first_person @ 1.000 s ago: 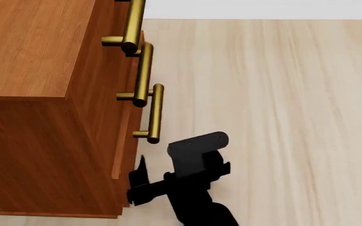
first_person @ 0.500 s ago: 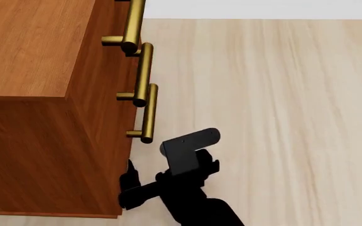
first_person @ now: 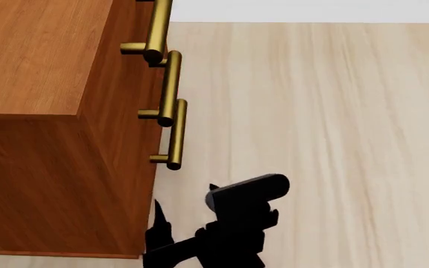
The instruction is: Close the bottom drawer of the cabinet and open the top drawer.
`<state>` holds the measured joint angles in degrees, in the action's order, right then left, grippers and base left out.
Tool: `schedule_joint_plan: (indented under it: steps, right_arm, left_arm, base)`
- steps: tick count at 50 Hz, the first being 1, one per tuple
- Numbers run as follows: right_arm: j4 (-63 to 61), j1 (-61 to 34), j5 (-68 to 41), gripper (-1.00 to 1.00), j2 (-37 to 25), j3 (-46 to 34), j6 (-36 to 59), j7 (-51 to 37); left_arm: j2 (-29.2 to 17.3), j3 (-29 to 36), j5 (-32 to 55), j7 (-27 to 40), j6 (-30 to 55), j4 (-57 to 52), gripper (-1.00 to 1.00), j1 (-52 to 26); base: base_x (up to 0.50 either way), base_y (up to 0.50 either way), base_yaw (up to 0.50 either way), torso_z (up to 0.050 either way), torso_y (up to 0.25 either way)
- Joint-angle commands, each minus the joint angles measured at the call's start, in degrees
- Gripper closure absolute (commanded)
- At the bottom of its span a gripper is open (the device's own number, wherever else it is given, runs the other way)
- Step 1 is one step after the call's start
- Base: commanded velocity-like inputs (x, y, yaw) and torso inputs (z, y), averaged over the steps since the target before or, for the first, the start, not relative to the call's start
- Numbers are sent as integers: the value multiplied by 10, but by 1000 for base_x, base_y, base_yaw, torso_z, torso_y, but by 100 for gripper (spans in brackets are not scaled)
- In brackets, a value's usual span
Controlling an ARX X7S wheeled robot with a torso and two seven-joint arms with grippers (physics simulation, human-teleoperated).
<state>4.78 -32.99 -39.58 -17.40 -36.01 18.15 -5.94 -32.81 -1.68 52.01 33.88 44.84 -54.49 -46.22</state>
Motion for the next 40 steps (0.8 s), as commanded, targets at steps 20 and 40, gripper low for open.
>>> schedule_joint_plan:
  steps: [20,40]
  right_arm:
    - [-198,86,-197,-100,-59,155,12,-155]
    - [-254,29,-357,-100,-35,246,8,-252]
  left_arm:
    - [4,25,-4,3,-7,8,-100,-17]
    - [2,38,4,14,0,7,-100,-34]
  base:
    - [0,0,0,0,0]
    - [0,0,0,0,0]
